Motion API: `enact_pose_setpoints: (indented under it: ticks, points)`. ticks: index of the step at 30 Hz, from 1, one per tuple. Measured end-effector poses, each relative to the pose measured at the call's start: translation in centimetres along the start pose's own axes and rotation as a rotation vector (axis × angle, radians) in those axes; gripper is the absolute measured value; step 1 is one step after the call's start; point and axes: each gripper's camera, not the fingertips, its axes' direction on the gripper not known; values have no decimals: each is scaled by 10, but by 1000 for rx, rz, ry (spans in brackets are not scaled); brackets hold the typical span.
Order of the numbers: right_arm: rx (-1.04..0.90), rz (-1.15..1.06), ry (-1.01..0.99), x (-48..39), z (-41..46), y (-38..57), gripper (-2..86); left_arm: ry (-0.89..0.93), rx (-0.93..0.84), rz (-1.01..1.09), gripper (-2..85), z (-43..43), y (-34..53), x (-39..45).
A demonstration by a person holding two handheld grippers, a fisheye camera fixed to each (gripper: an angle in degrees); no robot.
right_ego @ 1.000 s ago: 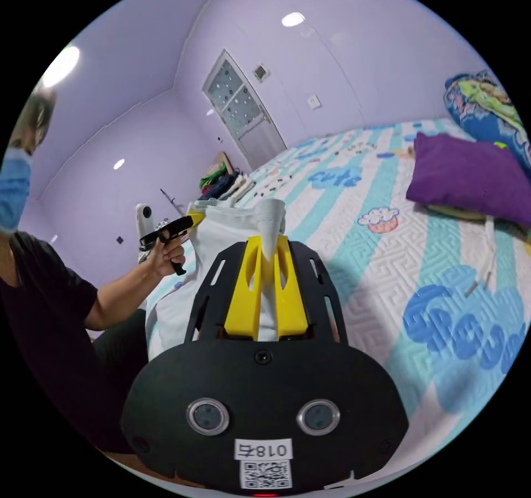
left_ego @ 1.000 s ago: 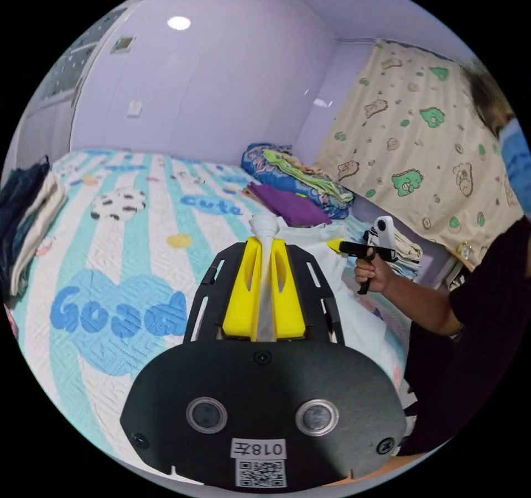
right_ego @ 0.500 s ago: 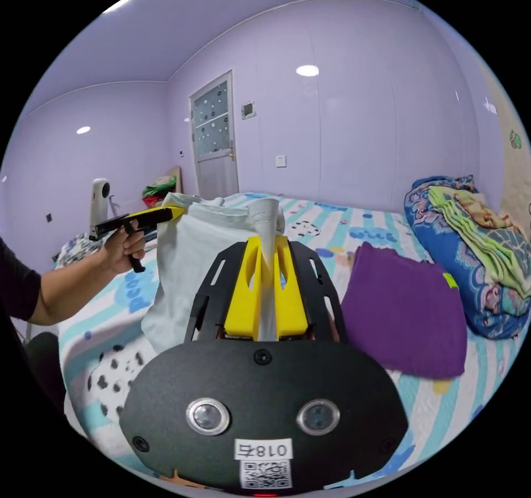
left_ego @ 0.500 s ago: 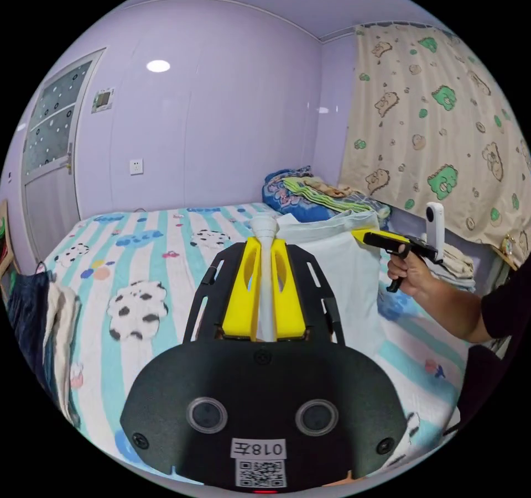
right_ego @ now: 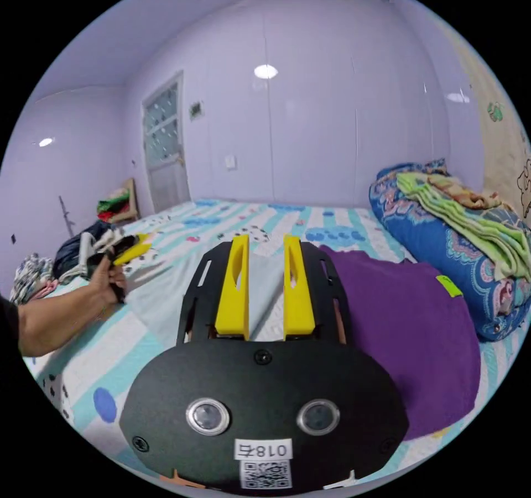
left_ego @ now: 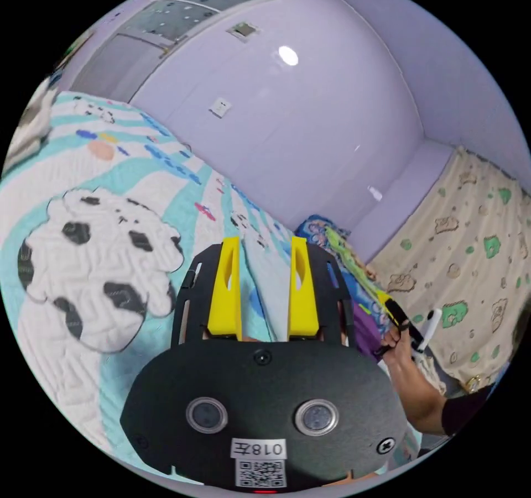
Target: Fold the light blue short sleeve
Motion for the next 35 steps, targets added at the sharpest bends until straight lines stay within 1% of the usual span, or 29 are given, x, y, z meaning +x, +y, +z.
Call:
enact_pose_setpoints:
  ticks: [2,3,5,6,8,9,10,11,12,14,15,16,17,18,19,20,22,24,28,30,32,33,34,35]
  points:
    - [30,-55,-23,-18,-47,17,74,135,68,24,119,-35,0,12]
    - [35,-99,-22,-30,-77,31,60,171,73,48,116,-43,-1,20]
    - [27,-147,0,-49,-121,53,29,292,52,210,112,-84,-7,70]
    - [4,-174,11,-61,-149,69,20,304,31,266,112,-96,-7,87]
    - [-37,-195,76,-81,-189,93,8,297,-75,494,111,-149,11,162]
    - [-83,-191,119,-93,-214,110,3,275,-115,544,111,-161,19,181]
    - [-121,-189,131,-99,-225,117,2,213,-219,628,105,-182,40,216]
    - [-212,-184,151,-109,-246,132,0,155,-346,684,101,-199,65,245]
    - [-301,-154,172,-118,-267,147,-2,126,-409,694,101,-206,80,257]
    - [-421,-92,191,-127,-294,167,-3,12,-641,636,97,-230,140,287]
    - [-487,-78,231,-134,-309,179,-3,-4,-689,611,96,-234,154,292]
    - [-521,-72,256,-136,-315,185,-4,-79,-785,583,93,-241,184,300]
    - [-597,-59,287,-140,-323,195,-4,-156,-854,550,93,-246,211,307]
    - [-663,-41,296,-140,-327,204,-4,-175,-882,528,93,-247,222,309]
    - [-683,-29,301,-140,-328,208,-4,-216,-930,498,94,-247,243,311]
    - [-727,-14,305,-138,-328,216,-4,-265,-937,517,96,-247,260,316]
    - [-790,-20,292,-135,-323,229,-3,-334,-882,568,100,-250,270,328]
    - [-774,20,272,-131,-324,238,-3,-364,-887,595,101,-246,272,335]
    - [-721,140,214,-118,-332,249,-3,-366,-865,564,103,-249,272,336]
    - [-691,251,128,-101,-341,257,-4,-369,-869,556,103,-250,270,337]
    - [-684,270,83,-92,-350,254,-5,-353,-858,488,100,-256,263,331]
    - [-590,281,149,-86,-367,244,-3,-345,-851,465,95,-258,261,330]
    - [-525,284,202,-83,-379,238,-2,-297,-839,419,84,-264,255,328]
    - [-423,269,313,-73,-400,223,4,-181,-831,376,63,-271,248,329]
